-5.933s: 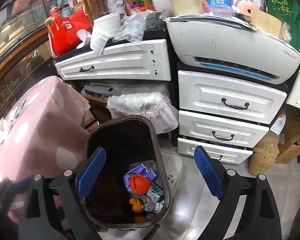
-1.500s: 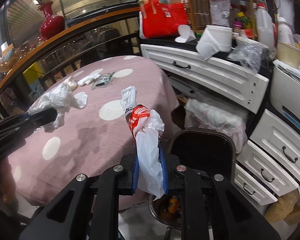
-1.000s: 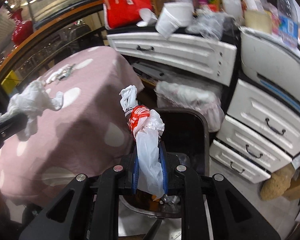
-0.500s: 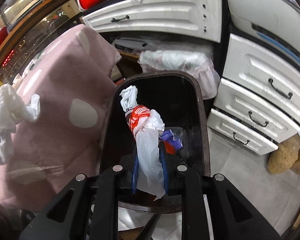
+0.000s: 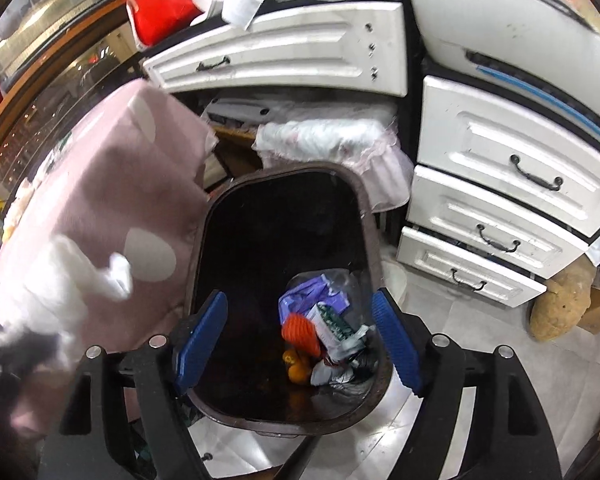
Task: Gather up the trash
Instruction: 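Carry the plastic bag into the black bin and open the right gripper while the left carries the napkin, then lower the white napkin into the black bin and open the left gripper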
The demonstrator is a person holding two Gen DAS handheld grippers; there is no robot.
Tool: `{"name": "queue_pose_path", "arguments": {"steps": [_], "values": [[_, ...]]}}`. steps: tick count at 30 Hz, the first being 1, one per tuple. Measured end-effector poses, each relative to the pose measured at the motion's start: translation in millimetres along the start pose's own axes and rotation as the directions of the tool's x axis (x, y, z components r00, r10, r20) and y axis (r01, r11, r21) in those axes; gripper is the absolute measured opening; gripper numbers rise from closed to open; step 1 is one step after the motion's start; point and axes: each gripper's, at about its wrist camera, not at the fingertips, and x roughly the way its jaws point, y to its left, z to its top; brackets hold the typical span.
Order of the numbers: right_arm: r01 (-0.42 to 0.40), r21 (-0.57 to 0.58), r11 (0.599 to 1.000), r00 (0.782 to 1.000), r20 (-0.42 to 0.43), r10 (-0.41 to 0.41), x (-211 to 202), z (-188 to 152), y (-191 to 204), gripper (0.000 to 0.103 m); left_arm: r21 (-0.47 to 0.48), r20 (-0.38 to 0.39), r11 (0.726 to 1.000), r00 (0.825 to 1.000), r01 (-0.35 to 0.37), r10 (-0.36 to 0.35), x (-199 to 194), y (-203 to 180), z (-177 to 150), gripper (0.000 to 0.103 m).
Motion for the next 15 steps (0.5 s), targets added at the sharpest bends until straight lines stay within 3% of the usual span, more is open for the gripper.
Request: {"name": "queue_pose_path", "arguments": {"steps": [15], "values": [[0.05,0.073,0.996,0.996,0.075,-0.056,-19,8,-21,0.076,0.05,-0.062,0.999,0.998,0.009,-0.006,45,-19,0,0.018]]}}
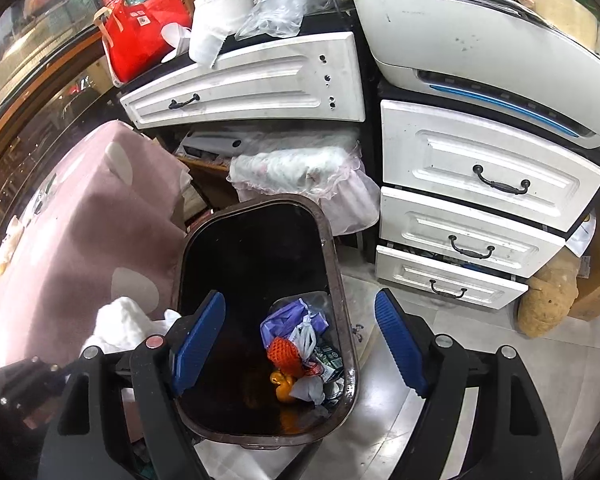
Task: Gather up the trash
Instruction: 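Lower the white napkin into the black bin and open the left gripper, then move both tools back toward the remaining trash on the table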
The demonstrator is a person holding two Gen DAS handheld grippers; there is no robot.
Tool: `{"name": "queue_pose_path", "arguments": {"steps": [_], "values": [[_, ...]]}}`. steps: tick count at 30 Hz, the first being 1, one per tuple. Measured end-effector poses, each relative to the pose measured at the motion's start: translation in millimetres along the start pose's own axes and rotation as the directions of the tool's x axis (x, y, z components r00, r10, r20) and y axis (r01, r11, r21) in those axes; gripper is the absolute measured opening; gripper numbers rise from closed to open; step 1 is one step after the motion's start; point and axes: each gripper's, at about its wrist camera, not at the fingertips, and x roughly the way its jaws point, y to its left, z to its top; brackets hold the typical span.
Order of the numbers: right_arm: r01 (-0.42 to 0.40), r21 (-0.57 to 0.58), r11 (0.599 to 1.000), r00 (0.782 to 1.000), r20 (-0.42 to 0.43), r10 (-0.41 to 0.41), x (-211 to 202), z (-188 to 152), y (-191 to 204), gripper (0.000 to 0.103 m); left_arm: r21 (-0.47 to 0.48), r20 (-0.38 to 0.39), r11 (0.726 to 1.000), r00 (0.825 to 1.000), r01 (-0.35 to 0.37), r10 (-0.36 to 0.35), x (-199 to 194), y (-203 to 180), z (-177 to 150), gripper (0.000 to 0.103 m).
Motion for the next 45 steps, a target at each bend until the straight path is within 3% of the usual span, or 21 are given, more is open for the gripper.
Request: {"name": "queue_pose_path", "arguments": {"steps": [10,11,13,14,15,17,24,31,34,45], "values": [[0.01,0.014,1.0,1.0,0.003,-0.01,-1,0,-5,0.076,0.026,-0.045,0.999,0.999,0.023,-0.022,30,-12,4,0.02],[0.011,0.015,1.0,1.0,0.003,-0.011,-2,0,-5,0.076,0.032,-0.048,0.999,0.999,0.027,-0.025,32,-14,4,0.025],[0.01,0.018,1.0,1.0,0.004,-0.01,-2,0,-6,0.076,0.048,-0.048,0.998,0.999,0.027,-0.024,35,-18,4,0.045],[0.01,0.02,1.0,1.0,0.004,-0.01,-2,0,-7,0.076,0.055,-0.04,0.998,0.999,0.028,-0.026,34,-19,4,0.065],[0.011,0.021,1.0,1.0,0.003,-0.011,-2,0,-7,0.077,0.058,-0.027,0.998,0.999,0.032,-0.031,34,-20,3,0.079],[0.015,0.025,1.0,1.0,0.008,-0.016,-3,0,-8,0.081,0.067,-0.008,0.997,0.999,0.045,-0.044,30,-22,0,0.084],[0.021,0.041,0.999,1.0,0.014,-0.022,-3,1,-13,0.086,0.081,-0.016,0.995,0.998,0.063,-0.062,18,-23,-6,0.086],[0.015,0.037,0.999,1.0,0.015,-0.016,-4,2,-10,0.087,0.088,0.029,0.994,0.997,0.062,-0.065,-15,-17,-12,0.089],[0.008,0.017,1.0,1.0,0.016,-0.008,-6,1,-3,0.087,0.103,0.06,0.993,0.996,0.059,-0.065,-35,-13,-15,0.091],[-0.081,-0.132,0.988,0.995,0.055,0.089,-34,8,57,0.088,0.039,0.155,0.986,0.974,0.16,-0.164,-103,32,-24,0.092]]}}
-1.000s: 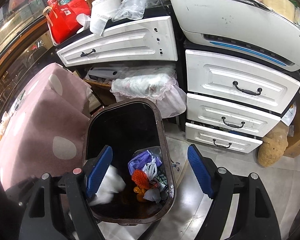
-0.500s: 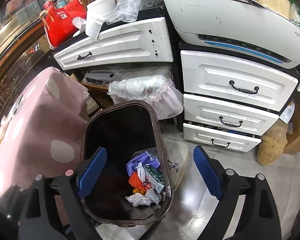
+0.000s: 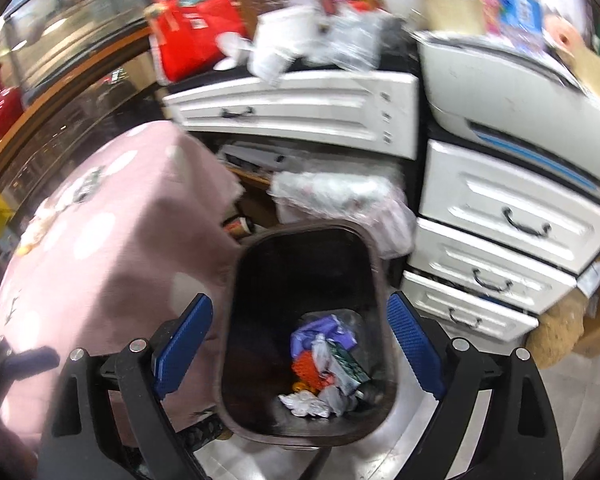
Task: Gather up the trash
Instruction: 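Move both tools back toward the remaining trash on the table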
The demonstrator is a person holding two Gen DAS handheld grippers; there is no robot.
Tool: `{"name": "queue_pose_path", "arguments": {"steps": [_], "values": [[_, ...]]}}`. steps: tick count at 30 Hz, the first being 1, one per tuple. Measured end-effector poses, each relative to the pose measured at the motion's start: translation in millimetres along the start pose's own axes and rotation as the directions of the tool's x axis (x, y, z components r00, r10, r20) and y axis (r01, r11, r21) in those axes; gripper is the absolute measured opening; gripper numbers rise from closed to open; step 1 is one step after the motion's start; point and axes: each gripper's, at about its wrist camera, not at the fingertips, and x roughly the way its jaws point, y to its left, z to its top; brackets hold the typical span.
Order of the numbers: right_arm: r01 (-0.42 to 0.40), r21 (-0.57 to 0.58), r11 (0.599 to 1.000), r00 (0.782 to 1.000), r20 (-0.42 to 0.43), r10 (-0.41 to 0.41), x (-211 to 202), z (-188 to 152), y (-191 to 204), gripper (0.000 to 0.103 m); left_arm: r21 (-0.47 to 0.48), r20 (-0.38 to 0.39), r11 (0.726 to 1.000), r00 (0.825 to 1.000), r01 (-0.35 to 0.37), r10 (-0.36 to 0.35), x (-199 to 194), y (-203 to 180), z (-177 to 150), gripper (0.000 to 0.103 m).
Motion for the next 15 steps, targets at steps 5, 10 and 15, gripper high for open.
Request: {"name": "queue_pose_path", "arguments": {"steps": [5,10,15], "values": [[-0.088,-0.077,0.993,0.996,0.005,0.088,-7,10,39,0.088,-0.08,0.037,0.997,0.999,-0.014,0.017,-28,31,0,0.092],[-0.155,-0.152,0.976,0.988,0.0,0.157,-8,20,81,0.088,-0.134,0.075,0.986,0.992,-0.096,0.106,-56,69,-5,0.092],[-0.217,-0.229,0.949,0.976,-0.034,0.215,0,25,128,0.088,-0.221,0.073,0.962,0.981,-0.161,0.181,-79,116,-13,0.093]]}}
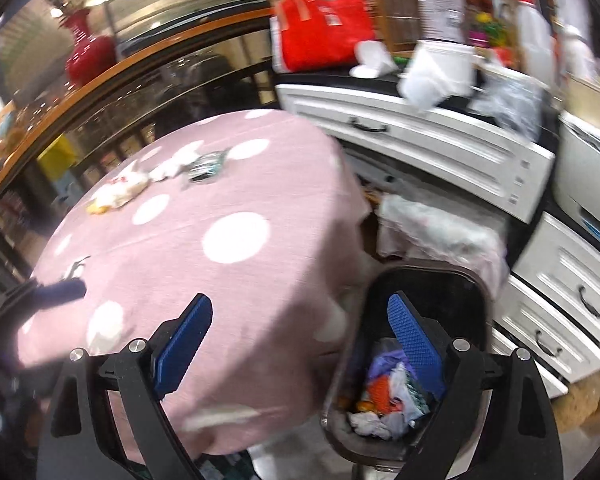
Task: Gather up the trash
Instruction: 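Move both tools back toward the remaining trash on the table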
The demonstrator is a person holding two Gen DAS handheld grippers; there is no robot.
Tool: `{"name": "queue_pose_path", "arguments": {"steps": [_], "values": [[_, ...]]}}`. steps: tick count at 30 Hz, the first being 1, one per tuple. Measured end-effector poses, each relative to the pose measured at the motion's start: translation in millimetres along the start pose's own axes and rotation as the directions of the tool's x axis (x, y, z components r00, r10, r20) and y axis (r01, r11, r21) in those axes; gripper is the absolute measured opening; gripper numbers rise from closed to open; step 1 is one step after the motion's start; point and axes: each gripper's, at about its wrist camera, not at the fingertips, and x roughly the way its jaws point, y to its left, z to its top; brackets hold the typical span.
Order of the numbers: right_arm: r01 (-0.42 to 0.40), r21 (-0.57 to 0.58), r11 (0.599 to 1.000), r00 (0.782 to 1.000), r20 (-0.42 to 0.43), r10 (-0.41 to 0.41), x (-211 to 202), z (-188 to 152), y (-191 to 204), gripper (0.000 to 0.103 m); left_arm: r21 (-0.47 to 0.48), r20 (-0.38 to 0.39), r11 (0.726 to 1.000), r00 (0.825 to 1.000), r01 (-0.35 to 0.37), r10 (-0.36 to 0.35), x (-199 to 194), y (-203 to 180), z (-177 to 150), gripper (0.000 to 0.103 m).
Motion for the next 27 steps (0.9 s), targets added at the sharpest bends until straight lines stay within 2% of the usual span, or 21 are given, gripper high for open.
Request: {"name": "queue_pose_path", "arguments": {"steps": [7,13,19,24,27], "values": [[-0.082,-0.07,0.994,0.996,-0.027,0.08,19,15,48,0.088,-0.094,-0.003,0.982,0.986,-0.164,0.165,-18,78,-3,0.094],[-0.12,-0.137,0.983,0.992,-0.048,0.115,39,31,85,0.088,-0.198,-0.03,0.939,0.959,-0.281,0.28,-24,151,-4,0.094],[-0.133,-0.205,0.97,0.991,-0.044,0.127,61,57,118,0.088,-0.271,-0.055,0.894,0.933,-0.356,0.355,-22,214,6,0.094],[-0.088,-0.276,0.957,0.996,-0.038,0.081,91,82,135,0.088,-0.324,-0.077,0.867,0.924,-0.378,0.375,-10,246,19,0.094],[-0.067,-0.296,0.953,0.996,-0.077,0.046,122,96,139,0.088,-0.326,-0.095,0.862,0.92,-0.389,0.38,3,259,30,0.094]]}}
